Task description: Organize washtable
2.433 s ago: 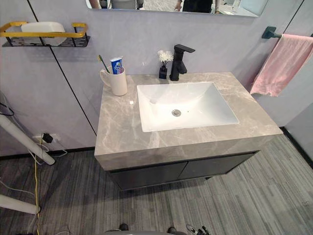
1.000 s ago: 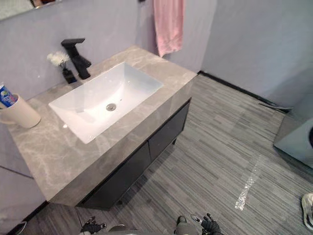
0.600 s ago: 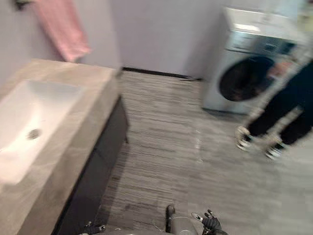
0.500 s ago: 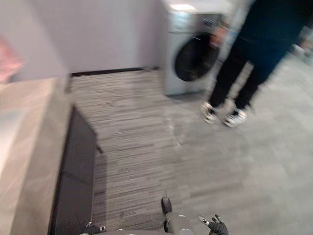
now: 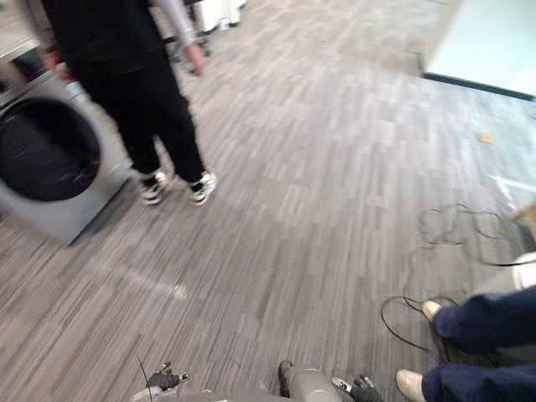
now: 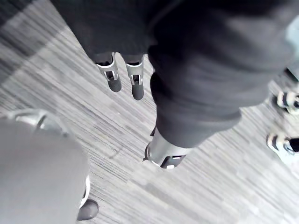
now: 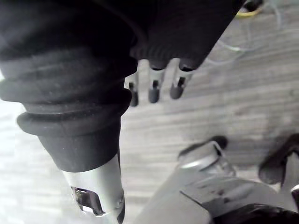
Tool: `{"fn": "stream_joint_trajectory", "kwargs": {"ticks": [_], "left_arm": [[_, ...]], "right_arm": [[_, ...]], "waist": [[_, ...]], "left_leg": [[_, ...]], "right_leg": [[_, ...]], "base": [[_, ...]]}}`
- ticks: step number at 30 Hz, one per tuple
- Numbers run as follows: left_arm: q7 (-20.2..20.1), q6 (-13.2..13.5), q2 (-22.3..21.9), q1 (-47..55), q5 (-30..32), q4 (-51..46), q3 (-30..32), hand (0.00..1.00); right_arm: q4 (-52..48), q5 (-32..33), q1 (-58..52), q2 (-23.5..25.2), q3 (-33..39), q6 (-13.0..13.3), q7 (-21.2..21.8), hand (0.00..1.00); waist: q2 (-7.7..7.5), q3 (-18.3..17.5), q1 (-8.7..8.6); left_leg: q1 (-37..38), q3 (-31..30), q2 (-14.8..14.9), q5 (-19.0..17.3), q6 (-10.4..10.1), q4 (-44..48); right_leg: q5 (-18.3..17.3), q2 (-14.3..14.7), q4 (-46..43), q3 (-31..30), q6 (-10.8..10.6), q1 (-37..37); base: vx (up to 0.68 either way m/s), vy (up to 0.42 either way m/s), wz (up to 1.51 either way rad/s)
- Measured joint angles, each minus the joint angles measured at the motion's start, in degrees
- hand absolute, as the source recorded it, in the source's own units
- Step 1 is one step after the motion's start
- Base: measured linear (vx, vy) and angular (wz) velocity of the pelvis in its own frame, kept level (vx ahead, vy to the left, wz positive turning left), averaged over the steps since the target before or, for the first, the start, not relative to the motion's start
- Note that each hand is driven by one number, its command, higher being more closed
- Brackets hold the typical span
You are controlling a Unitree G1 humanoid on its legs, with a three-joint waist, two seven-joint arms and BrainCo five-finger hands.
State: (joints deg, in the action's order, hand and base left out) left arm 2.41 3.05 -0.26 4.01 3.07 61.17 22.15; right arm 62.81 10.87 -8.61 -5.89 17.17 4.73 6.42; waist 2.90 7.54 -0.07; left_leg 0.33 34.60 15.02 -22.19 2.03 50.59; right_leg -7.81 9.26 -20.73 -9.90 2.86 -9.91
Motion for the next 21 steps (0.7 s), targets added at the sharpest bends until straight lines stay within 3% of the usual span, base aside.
{"fn": "stream_joint_trajectory", "kwargs": {"ticks": [1,2,4,5,6,8,9,10,12,16,18,21], "left_arm": [[-0.1,0.0,-0.2,0.0,0.0,-0.6,-0.1,0.0],[-0.1,0.0,-0.3,0.0,-0.1,-1.9,-0.3,0.0],[0.2,0.5,0.6,0.3,-0.1,-4.5,-0.9,0.0],[0.3,0.7,1.0,0.7,0.0,-4.9,-1.4,0.0],[0.4,1.0,1.2,1.7,0.0,-4.7,-2.6,0.0],[0.6,1.0,1.7,1.5,0.0,-4.0,-3.1,0.0],[0.6,1.2,1.4,1.4,-0.1,-4.0,-3.5,0.0],[0.6,1.3,1.4,1.7,0.0,-4.0,-3.7,0.0],[0.6,1.3,1.6,1.4,0.3,-3.6,-4.3,0.0],[0.9,1.2,1.8,0.8,0.3,-2.5,-4.5,0.0],[1.1,1.2,1.9,0.7,0.3,-2.0,-4.5,0.0],[1.4,1.2,2.7,0.8,0.2,-2.0,-4.5,0.0]], "right_arm": [[0.1,0.0,0.1,-0.1,0.0,0.0,0.0,0.0],[0.1,0.0,0.4,-0.2,-0.3,0.0,0.0,0.0],[1.7,0.0,2.3,0.0,-1.4,0.4,0.0,0.0],[2.1,0.0,3.2,0.0,-1.4,0.4,0.0,0.0],[2.3,-0.1,3.9,-0.6,-1.2,0.5,0.0,0.0],[2.4,-0.2,2.7,-0.3,-1.4,0.1,-0.1,0.0],[2.9,-0.2,2.1,-0.4,-1.3,-0.3,-0.2,0.0],[3.3,-0.2,1.4,-0.6,-1.0,-0.8,-0.3,0.0],[3.2,-0.3,1.4,-0.1,0.3,-0.8,-0.5,0.0],[3.3,-0.6,1.3,0.0,1.6,-0.9,-0.4,0.0],[3.2,-0.7,1.6,-0.3,1.6,-0.8,-0.4,0.0],[3.2,-0.8,1.5,0.2,1.9,-0.8,-0.4,0.0]], "waist": [[0.21,0.1,0.04],[-0.04,0.3,0.43],[-1.75,1.0,2.67],[-1.98,1.2,2.69],[0.06,1.1,2.55],[-1.49,0.9,1.98],[-1.43,0.8,2.05],[-0.48,0.1,1.59],[-0.83,-0.4,0.45],[-1.4,-0.7,0.94],[-0.67,-0.7,0.76],[-1.29,-1.2,0.88]], "left_leg": [[-2.1,-2.1,0.6,-0.9,1.0,2.6],[-6.3,-7.8,0.6,-1.9,1.5,4.5],[-10.1,-14.4,-1.3,-3.4,-1.6,1.1],[-10.5,-15.8,-1.3,-3.4,-1.9,-1.8],[-8.9,-17.7,-0.8,-0.6,-2.9,-14.2],[-5.1,-10.4,-3.8,0.9,-4.0,-22.4],[-2.8,-8.1,-5.6,2.7,-4.8,-27.9],[-1.1,-6.3,-7.7,7.1,-3.5,-34.2],[-1.1,-4.9,-10.9,10.9,-0.5,-39.0],[-1.0,-5.5,-16.8,11.2,-0.4,-39.6],[-1.0,-7.0,-17.6,11.2,-0.4,-39.4],[-1.0,-8.6,-18.1,11.2,-0.4,-39.6]], "right_leg": [[0.1,0.9,0.2,-2.0,-0.1,0.5],[0.7,1.9,1.4,-6.8,-1.2,1.7],[3.0,2.1,4.2,-17.9,-3.9,3.3],[3.6,2.0,4.9,-20.6,-4.9,3.6],[4.6,2.0,7.4,-23.2,-7.2,3.5],[5.3,-1.5,7.3,-20.4,-8.9,1.7],[5.4,-2.2,7.5,-19.1,-8.7,1.1],[5.5,-2.5,9.2,-17.9,-8.7,0.7],[5.5,-4.1,11.7,-15.7,-8.6,0.8],[7.1,-9.5,15.0,-10.2,-7.5,4.1],[7.3,-10.2,15.5,-9.1,-7.5,4.7],[7.4,-10.8,15.9,-5.9,-7.3,5.0]], "base": [[0.11,0.179,-1.72],[0.07,0.198,-1.82],[0.01,0.294,-2.57],[-0.08,0.434,-2.96],[-0.09,0.376,-2.22],[-0.07,0.406,-1.75],[-0.02,0.41,-1.38],[-0.01,0.321,-0.98],[-0.01,0.246,-0.74],[-0.01,0.118,-0.44],[-0.01,0.048,-0.12],[-0.03,0.013,0.26]]}}
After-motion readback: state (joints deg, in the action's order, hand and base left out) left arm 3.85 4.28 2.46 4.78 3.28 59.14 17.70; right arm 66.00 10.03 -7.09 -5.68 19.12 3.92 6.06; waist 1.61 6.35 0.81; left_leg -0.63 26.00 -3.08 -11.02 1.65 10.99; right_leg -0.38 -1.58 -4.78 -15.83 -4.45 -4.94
